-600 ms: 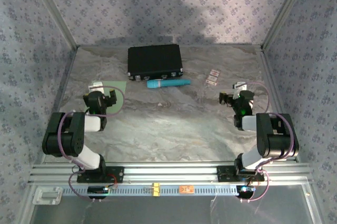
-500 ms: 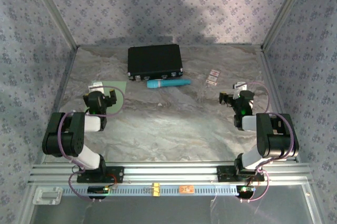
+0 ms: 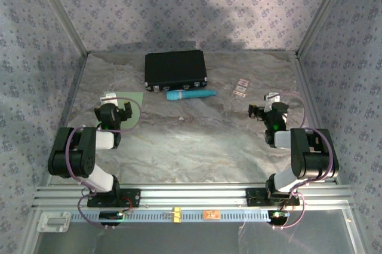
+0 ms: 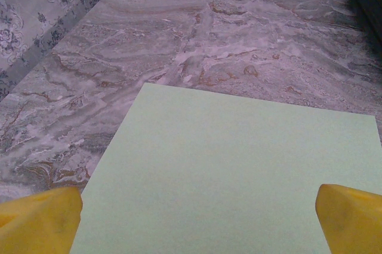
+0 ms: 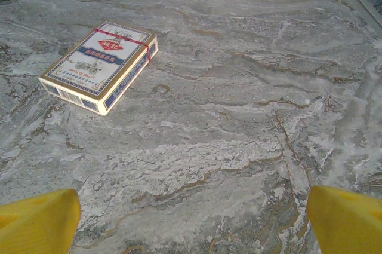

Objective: Fold a paper plane with a square sheet of paper (pick it up from the middle)
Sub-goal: Move the square sheet of paper to the center of the table.

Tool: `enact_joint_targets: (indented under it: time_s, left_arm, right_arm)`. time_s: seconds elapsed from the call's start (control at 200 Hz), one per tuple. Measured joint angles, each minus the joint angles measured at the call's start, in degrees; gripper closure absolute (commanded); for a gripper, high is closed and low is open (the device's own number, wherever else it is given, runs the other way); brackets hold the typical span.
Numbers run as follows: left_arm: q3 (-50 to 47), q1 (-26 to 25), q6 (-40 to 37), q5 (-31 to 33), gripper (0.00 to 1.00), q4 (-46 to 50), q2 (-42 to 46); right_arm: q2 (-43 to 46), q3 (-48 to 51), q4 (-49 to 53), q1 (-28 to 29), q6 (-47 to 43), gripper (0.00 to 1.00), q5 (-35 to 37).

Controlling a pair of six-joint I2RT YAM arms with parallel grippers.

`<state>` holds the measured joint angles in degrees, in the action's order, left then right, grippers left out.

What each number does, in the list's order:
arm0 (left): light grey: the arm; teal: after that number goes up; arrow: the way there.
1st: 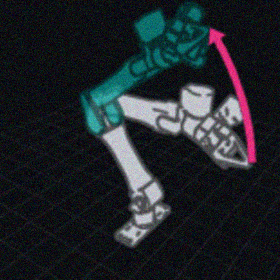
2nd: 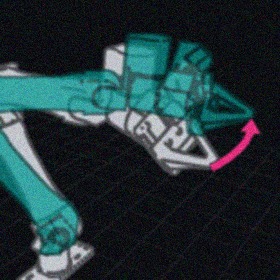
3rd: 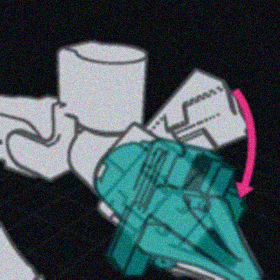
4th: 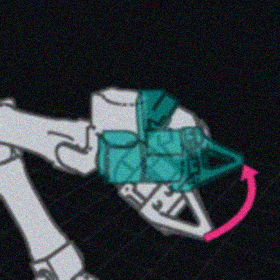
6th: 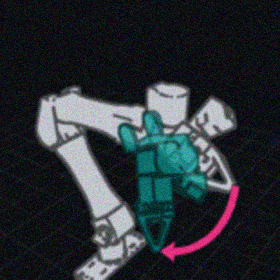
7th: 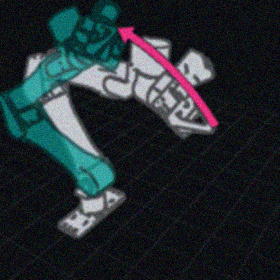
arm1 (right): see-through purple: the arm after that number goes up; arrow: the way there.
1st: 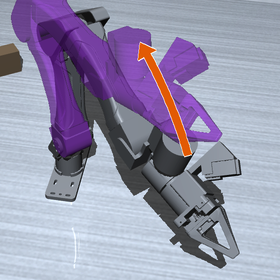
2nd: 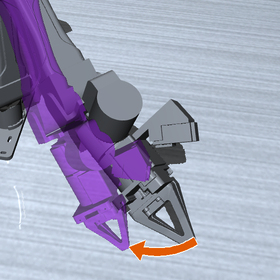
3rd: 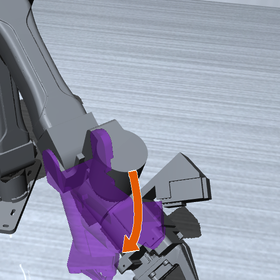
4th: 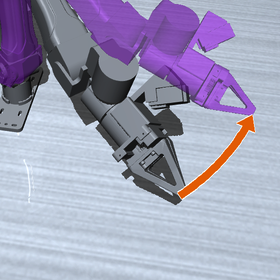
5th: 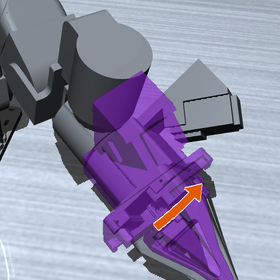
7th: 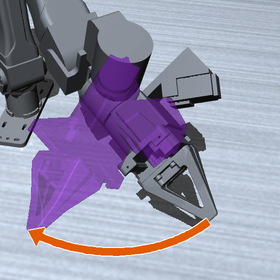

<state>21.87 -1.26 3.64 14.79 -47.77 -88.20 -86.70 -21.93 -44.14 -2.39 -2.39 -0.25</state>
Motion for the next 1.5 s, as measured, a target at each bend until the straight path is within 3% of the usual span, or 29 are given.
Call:
enact_joint_targets:
  time_s: [0.795,1.029,1.204,1.349,1.499]
  left_arm:
    - [0.0,0.0,-0.2,-0.4,0.00,0.0,0.2]
    - [0.2,0.4,1.1,0.3,0.00,7.5,10.3]
    - [2.7,1.5,5.4,2.0,0.00,17.1,17.0]
    - [14.3,2.0,12.8,4.4,0.00,35.2,17.3]
    - [23.6,2.9,17.4,-0.3,0.00,47.3,14.6]
  right_arm:
    - [0.0,0.0,0.0,0.2,0.0,0.01,-0.2]
    - [1.5,0.5,0.3,1.0,-0.7,0.01,-1.3]
    - [8.5,-4.7,13.7,1.0,-0.3,0.01,-2.8]
    - [14.1,-13.9,30.4,1.0,4.7,0.01,-3.2]
    - [14.7,-22.1,43.6,-1.0,13.0,0.01,-10.8]
